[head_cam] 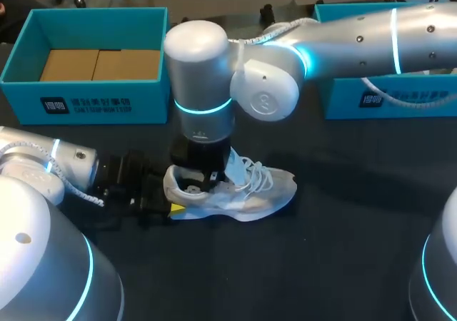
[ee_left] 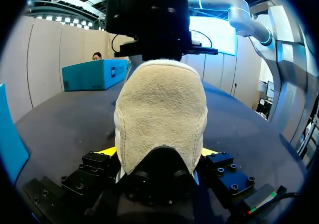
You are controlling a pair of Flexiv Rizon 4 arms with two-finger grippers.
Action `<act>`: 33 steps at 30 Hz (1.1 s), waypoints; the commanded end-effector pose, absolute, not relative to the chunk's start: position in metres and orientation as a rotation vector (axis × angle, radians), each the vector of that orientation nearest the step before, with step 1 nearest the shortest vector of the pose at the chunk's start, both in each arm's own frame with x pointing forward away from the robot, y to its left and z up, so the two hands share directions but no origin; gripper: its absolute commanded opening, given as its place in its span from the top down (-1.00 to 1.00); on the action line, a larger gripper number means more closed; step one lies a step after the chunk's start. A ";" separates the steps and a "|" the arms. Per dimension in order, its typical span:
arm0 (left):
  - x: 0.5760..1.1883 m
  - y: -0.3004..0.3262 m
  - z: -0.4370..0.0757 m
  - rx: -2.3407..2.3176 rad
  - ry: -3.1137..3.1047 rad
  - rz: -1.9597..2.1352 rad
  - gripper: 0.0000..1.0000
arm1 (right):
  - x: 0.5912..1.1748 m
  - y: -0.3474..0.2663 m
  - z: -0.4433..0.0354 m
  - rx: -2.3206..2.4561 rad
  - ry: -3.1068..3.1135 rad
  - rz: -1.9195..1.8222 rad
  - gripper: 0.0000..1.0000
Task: Take the shoe out of the shoebox, open the shoe tongue, remove and reinsert the insole, then place the shoe into the shoebox
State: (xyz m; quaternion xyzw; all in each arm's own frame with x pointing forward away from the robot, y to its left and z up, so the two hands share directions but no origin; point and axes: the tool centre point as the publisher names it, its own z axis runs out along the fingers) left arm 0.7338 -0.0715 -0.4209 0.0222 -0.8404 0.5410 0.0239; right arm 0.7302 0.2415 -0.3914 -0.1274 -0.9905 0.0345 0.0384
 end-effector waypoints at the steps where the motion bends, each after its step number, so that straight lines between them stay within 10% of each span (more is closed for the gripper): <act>1: 0.737 -0.071 -0.425 0.071 -2.604 1.670 1.00 | 0.729 0.230 -0.373 -0.404 -3.060 0.104 1.00; 33: 0.737 -0.071 -0.425 0.071 -2.604 1.670 1.00 | 0.751 0.221 -0.339 -0.376 -3.142 -0.017 1.00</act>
